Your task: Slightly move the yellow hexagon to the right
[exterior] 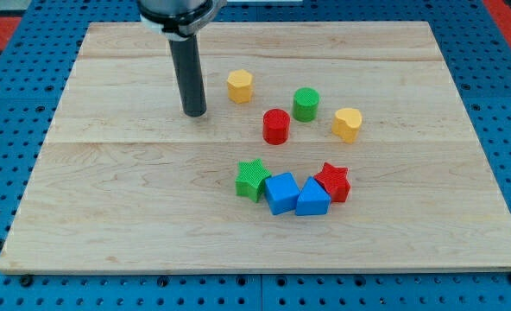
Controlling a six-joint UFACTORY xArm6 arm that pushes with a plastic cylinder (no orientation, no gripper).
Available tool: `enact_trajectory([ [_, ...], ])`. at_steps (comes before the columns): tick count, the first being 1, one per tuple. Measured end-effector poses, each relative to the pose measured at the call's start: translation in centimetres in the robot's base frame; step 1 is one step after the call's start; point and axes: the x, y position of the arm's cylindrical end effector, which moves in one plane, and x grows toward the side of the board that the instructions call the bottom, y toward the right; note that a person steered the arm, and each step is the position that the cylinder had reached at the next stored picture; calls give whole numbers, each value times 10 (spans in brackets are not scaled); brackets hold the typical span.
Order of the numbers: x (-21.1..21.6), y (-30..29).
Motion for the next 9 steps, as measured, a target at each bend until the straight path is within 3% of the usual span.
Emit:
enact_trajectory([
  [1,31,-9],
  [2,15,10],
  [3,-36,25],
  [4,-58,33],
  [9,-108,72],
])
